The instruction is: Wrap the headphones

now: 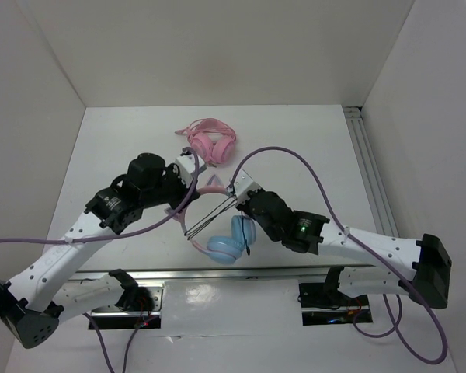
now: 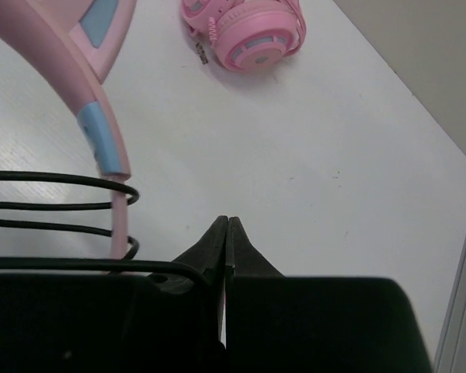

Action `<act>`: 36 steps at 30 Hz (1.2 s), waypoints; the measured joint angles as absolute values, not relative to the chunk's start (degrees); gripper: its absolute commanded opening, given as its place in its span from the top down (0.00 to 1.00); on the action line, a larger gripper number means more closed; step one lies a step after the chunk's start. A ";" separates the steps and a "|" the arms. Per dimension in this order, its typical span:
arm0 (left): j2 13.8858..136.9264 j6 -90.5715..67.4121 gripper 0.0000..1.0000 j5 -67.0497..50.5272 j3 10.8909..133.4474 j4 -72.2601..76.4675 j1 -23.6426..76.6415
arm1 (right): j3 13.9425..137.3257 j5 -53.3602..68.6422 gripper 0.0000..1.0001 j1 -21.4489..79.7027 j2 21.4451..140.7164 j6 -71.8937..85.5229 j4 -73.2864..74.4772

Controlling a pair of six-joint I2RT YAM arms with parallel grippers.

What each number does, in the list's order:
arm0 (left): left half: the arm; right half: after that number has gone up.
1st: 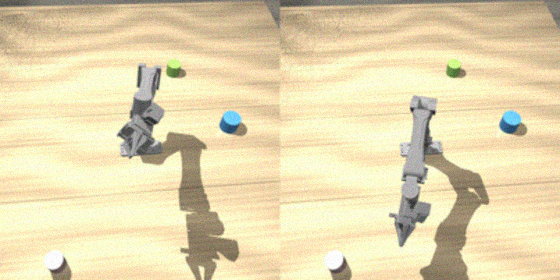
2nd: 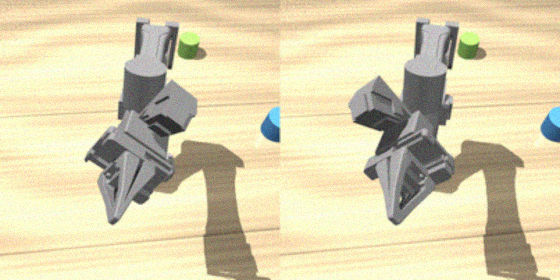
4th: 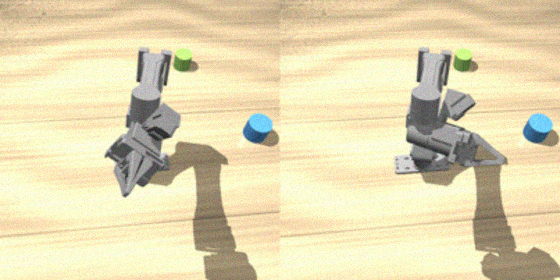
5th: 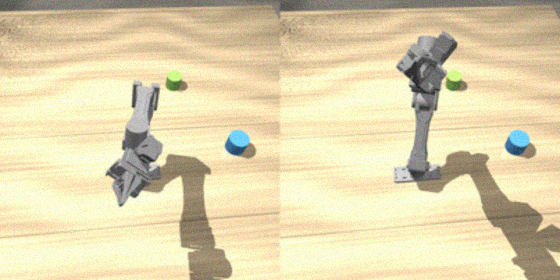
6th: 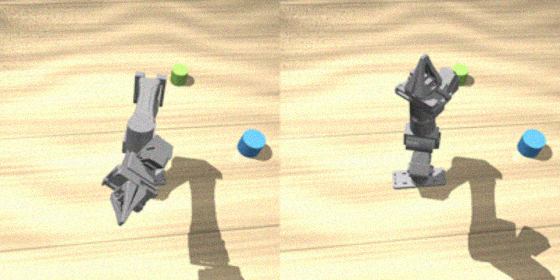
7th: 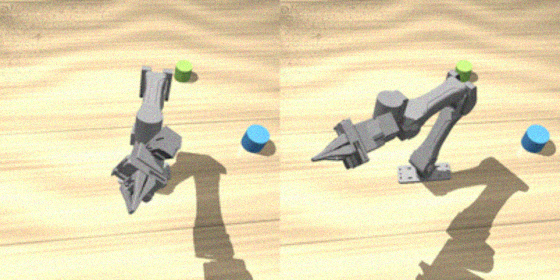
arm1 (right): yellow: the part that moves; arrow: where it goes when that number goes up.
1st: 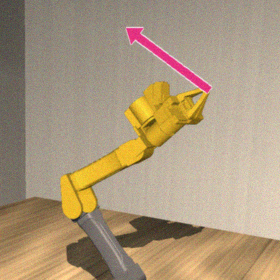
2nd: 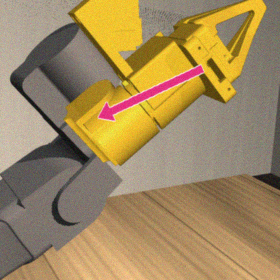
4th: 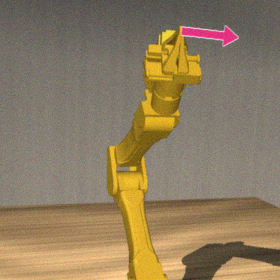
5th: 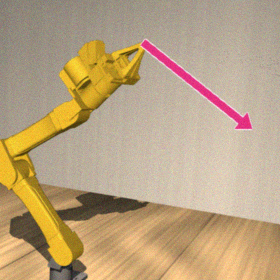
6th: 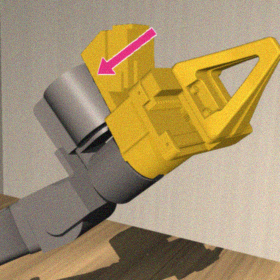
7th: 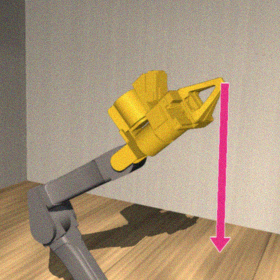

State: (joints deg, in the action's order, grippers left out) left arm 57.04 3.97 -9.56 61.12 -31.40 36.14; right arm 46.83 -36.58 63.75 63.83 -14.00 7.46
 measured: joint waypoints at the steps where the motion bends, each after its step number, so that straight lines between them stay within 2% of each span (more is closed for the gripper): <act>1: 57.43 3.92 1.00 -10.22 61.23 -31.29 35.68 | 46.83 -35.94 0.95 62.96 63.99 -14.00 7.25; 4: 57.67 3.60 1.00 -12.01 61.32 -31.27 34.57 | 46.83 -34.02 0.92 61.04 64.38 -14.00 6.92; 6: 57.71 3.22 1.00 -13.06 61.78 -31.33 33.80 | 46.83 -32.93 0.84 60.01 64.82 -14.00 6.76; 15: 59.61 2.55 1.00 -16.49 64.95 -33.23 29.28 | 46.89 -31.66 0.84 57.06 68.86 -13.74 6.55; 16: 59.86 2.55 1.00 -16.40 65.04 -33.32 28.80 | 46.83 -31.38 0.82 56.86 68.86 -13.67 6.35; 18: 60.23 2.33 1.00 -16.27 65.17 -33.78 28.12 | 46.70 -31.05 0.66 56.27 68.86 -13.21 5.87; 21: 60.71 2.26 1.00 -16.71 65.30 -34.98 27.29 | 46.24 -30.52 0.60 54.59 68.86 -12.82 5.26; 28: 62.00 1.04 1.00 -16.84 65.32 -35.59 25.98 | 45.34 -27.33 0.55 51.51 68.86 -11.79 4.49; 29: 62.13 1.02 1.00 -16.82 65.32 -35.62 25.65 | 45.28 -26.92 0.51 51.27 68.88 -11.70 4.47; 33: 62.17 0.89 1.00 -16.78 65.32 -35.62 24.38 | 45.28 -26.04 0.50 50.54 69.58 -10.96 3.42; 36: 62.17 -0.43 1.00 -15.49 65.32 -35.59 23.64 | 45.21 -26.22 0.43 50.17 70.06 -10.02 3.38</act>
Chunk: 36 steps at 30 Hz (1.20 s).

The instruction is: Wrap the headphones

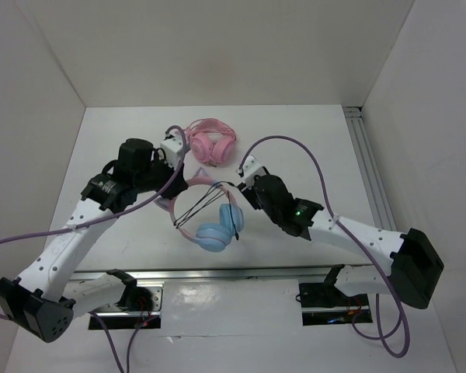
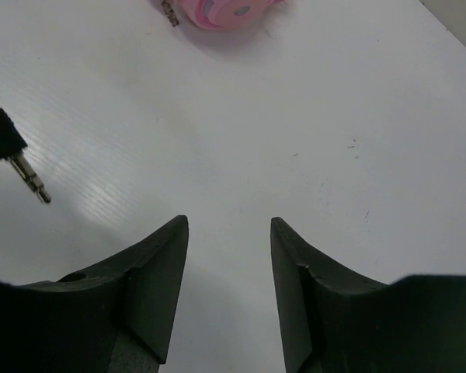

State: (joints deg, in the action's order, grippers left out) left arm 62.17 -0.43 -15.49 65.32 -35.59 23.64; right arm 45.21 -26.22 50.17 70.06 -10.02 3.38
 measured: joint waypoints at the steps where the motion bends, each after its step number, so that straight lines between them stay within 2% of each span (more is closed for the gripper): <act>1: 62.17 -0.64 1.00 -14.74 65.32 -35.48 23.42 | 45.19 -26.46 0.35 49.91 69.97 -9.74 3.25; 2: 62.19 -0.91 1.00 -14.00 65.32 -35.40 23.20 | 45.15 -26.76 0.31 49.58 69.76 -9.13 2.96; 6: 62.50 -2.33 1.00 -10.33 64.62 -33.74 22.44 | 44.56 -29.23 0.28 47.48 67.18 -7.07 2.52; 10: 63.37 -4.43 1.00 -8.12 62.28 -31.29 21.15 | 44.58 -30.92 0.19 46.44 62.87 -5.21 2.61; 16: 65.23 -7.81 1.00 -5.26 58.15 -27.81 17.61 | 48.14 -31.24 0.14 46.46 58.72 -1.89 5.21; 17: 65.60 -8.51 1.00 -4.51 57.36 -27.09 17.45 | 49.23 -30.92 0.00 46.46 58.61 -1.34 5.74; 25: 72.84 -17.78 1.00 -2.70 55.02 -20.91 18.11 | 51.44 -25.71 0.00 46.46 55.07 0.60 7.05; 36: 86.24 -27.59 1.00 8.80 52.21 -7.66 24.67 | 51.46 -24.10 0.00 46.46 53.74 0.82 7.51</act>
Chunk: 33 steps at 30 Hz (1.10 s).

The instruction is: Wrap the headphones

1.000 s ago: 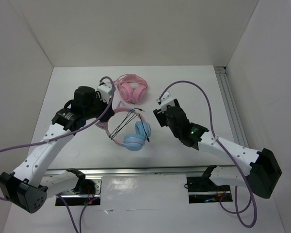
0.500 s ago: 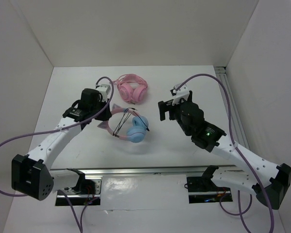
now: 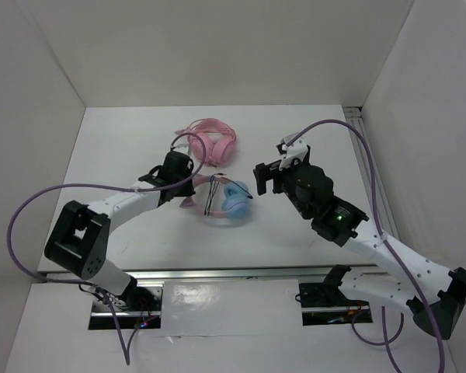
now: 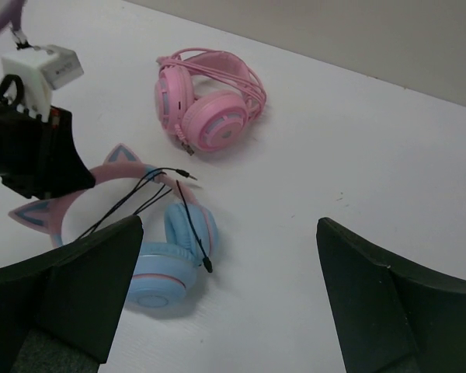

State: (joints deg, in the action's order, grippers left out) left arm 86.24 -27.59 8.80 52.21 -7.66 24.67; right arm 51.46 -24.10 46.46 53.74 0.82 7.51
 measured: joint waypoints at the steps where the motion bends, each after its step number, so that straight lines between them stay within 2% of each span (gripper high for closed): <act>1: 87.57 -28.32 1.00 9.78 52.18 -7.09 24.95 | 51.48 -24.08 0.00 46.46 53.41 0.82 7.60; 7: 92.14 -32.47 1.00 13.04 51.99 -4.01 25.28 | 51.62 -23.29 0.00 46.46 51.96 0.82 8.19; 8: 92.29 -33.19 0.95 13.37 51.72 -3.25 25.23 | 51.72 -23.20 0.00 46.46 51.94 0.82 8.21; 9: 92.36 -33.56 0.84 13.56 51.27 -2.33 25.17 | 51.77 -23.03 0.00 46.46 51.94 0.82 8.21; 13: 92.51 -34.87 0.74 13.80 49.69 -0.80 25.17 | 51.90 -22.61 0.00 46.46 51.94 0.82 8.75; 14: 92.49 -35.00 0.67 13.91 49.28 -0.67 25.19 | 52.10 -22.37 0.00 46.46 51.94 0.82 9.10; 21: 89.67 -36.25 0.53 14.04 46.39 0.47 25.23 | 54.52 -20.62 0.00 46.46 51.94 0.99 11.03; 24: 88.12 -36.27 0.52 14.00 46.06 1.21 25.23 | 55.72 -19.88 0.00 46.46 51.94 1.28 11.73; 25: 87.50 -36.29 0.24 13.98 46.04 1.21 25.23 | 56.07 -19.64 0.00 46.46 51.94 1.45 11.92; 26: 86.87 -36.01 0.07 13.91 45.95 1.17 25.23 | 56.34 -19.57 0.00 46.46 51.94 1.56 12.12; 27: 85.89 -36.07 0.00 13.69 45.84 0.89 25.23 | 56.53 -19.59 0.00 46.46 51.92 1.96 12.25; 33: 74.76 -38.06 0.00 14.83 48.40 -7.14 25.21 | 60.80 -22.48 0.00 46.52 52.58 6.22 17.74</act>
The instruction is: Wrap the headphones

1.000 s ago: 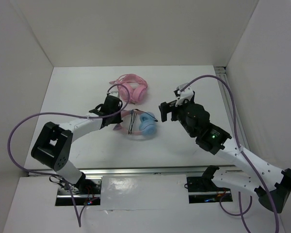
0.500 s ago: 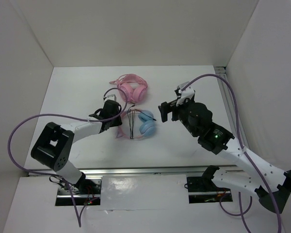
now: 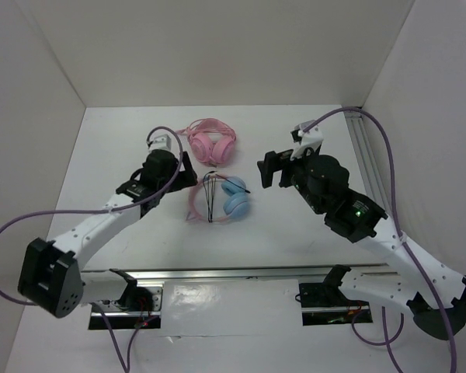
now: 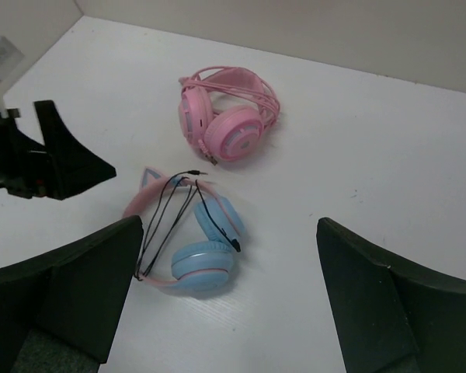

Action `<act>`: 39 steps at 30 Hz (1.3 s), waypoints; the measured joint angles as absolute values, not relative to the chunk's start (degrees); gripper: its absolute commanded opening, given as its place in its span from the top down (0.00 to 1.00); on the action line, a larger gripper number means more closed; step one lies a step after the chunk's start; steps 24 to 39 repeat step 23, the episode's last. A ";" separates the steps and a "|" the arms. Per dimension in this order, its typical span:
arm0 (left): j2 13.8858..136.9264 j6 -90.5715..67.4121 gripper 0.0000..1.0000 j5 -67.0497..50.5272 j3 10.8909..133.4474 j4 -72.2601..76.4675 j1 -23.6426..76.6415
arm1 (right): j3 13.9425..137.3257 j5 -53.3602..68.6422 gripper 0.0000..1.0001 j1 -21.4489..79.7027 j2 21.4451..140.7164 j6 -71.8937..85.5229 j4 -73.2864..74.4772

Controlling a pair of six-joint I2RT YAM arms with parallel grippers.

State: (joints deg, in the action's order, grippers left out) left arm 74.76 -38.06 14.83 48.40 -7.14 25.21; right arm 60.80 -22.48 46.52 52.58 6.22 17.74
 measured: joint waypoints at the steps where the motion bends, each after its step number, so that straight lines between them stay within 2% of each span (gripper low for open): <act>1: 72.53 -38.09 0.00 15.14 49.93 -9.45 25.15 | 62.74 -23.46 0.00 46.52 53.06 7.35 19.49; 12: 44.80 -29.08 0.00 13.37 66.67 -29.23 24.60 | 79.33 -27.53 0.00 46.52 51.24 14.59 40.58; 19: 29.56 -25.58 0.00 10.33 66.92 -34.44 24.51 | 81.54 -27.90 0.00 46.52 44.36 15.46 46.59; 39: 27.05 -25.32 0.00 9.50 65.78 -37.34 24.51 | 81.52 -29.43 0.00 46.52 41.60 15.62 47.33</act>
